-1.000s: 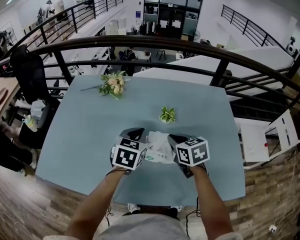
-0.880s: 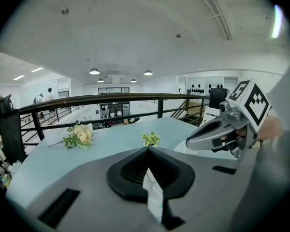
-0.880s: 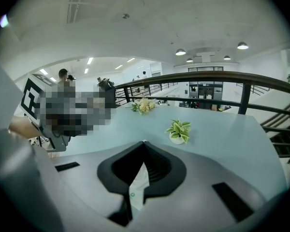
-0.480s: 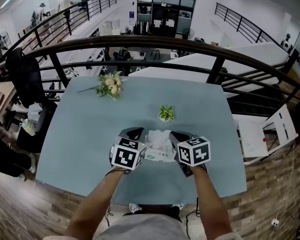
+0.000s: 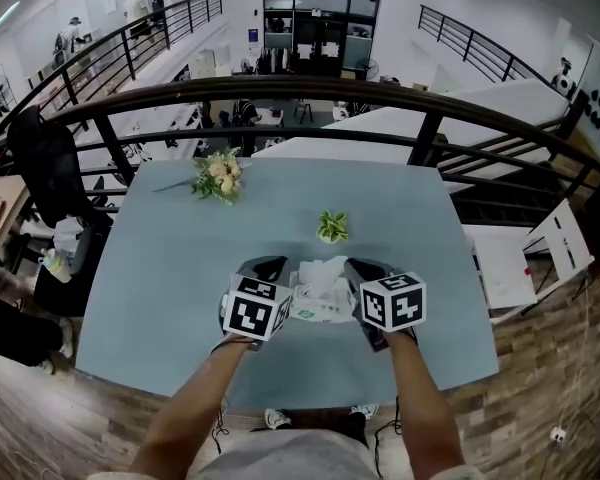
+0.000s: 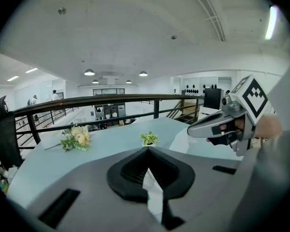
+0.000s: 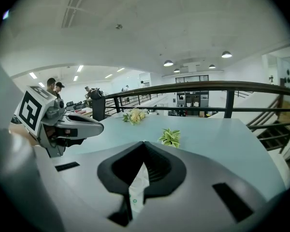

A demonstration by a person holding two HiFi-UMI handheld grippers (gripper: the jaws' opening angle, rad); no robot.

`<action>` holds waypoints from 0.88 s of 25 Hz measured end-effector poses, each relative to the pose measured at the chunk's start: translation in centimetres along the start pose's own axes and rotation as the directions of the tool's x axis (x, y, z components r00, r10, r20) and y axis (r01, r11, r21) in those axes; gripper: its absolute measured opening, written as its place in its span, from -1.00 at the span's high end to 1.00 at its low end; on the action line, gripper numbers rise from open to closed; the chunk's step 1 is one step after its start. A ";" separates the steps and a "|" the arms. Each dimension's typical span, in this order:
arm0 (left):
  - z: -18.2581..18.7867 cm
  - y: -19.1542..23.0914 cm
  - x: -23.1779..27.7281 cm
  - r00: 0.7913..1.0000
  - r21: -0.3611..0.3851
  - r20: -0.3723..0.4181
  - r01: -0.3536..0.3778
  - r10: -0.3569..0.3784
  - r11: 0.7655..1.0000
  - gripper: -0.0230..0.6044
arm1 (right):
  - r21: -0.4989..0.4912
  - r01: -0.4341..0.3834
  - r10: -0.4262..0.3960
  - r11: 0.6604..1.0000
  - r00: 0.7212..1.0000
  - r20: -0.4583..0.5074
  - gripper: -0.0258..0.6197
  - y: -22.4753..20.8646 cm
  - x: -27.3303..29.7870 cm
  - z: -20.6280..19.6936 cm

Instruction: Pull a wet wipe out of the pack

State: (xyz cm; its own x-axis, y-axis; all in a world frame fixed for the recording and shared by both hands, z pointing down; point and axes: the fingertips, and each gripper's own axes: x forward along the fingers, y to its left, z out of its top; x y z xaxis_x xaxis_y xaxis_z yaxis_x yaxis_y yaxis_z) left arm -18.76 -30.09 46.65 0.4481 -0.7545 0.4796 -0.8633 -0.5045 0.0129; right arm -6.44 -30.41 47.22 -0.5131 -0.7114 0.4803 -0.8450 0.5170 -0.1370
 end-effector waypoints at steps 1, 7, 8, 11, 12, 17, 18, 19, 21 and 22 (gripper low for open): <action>0.1 0.0 -0.1 1.000 0.002 0.001 0.003 -0.003 1.000 0.94 | 0.002 0.007 -0.007 1.000 1.000 0.007 0.91 0.0 -0.1 0.1; 0.3 0.1 -0.3 1.000 0.014 0.009 0.013 -0.013 1.000 0.94 | 0.027 0.038 -0.039 0.999 0.998 0.055 0.91 -0.2 -0.7 1.2; 0.3 0.0 -0.3 1.000 0.014 0.011 0.014 -0.015 1.000 0.94 | 0.030 0.044 -0.046 0.999 0.997 0.063 0.91 -0.3 -0.9 1.3; 0.5 0.1 -0.4 1.000 0.015 0.016 0.017 -0.017 1.000 0.94 | 0.037 0.065 -0.068 0.997 0.994 0.091 0.91 -0.5 -1.3 2.0; 0.6 0.2 -0.4 1.000 0.016 0.019 0.017 -0.017 1.000 0.94 | 0.039 0.072 -0.076 0.997 0.992 0.099 0.91 -0.6 -1.4 2.2; 1.2 0.5 -0.5 0.999 0.016 0.032 0.013 -0.013 1.000 0.94 | 0.037 0.110 -0.114 0.993 0.985 0.130 0.91 -1.2 -2.2 2.9; 1.3 0.6 -0.5 0.999 0.014 0.033 0.013 -0.013 1.000 0.94 | 0.040 0.116 -0.120 0.992 0.983 0.136 0.91 -1.4 -2.3 3.0; 1.3 0.7 -0.5 0.999 0.011 0.035 0.013 -0.014 1.000 0.94 | 0.042 0.121 -0.126 0.992 0.982 0.143 0.91 -1.5 -2.5 3.1; 1.5 0.9 -0.5 0.999 0.004 0.039 0.012 -0.012 1.000 0.94 | 0.048 0.131 -0.137 0.990 0.978 0.158 0.91 -1.7 -2.7 3.4; 1.6 1.1 -0.5 0.999 0.003 0.040 0.010 -0.010 1.000 0.94 | 0.052 0.135 -0.142 0.990 0.976 0.166 0.91 -1.8 -2.8 3.6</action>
State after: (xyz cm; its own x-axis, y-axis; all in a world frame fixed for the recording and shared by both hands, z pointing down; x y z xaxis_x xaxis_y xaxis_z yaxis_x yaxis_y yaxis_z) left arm -19.57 -30.91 45.02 0.4654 -0.7659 0.4435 -0.8583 -0.5129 0.0148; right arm -4.05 -31.06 43.02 -0.4061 -0.8465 0.3444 -0.9131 0.3909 -0.1159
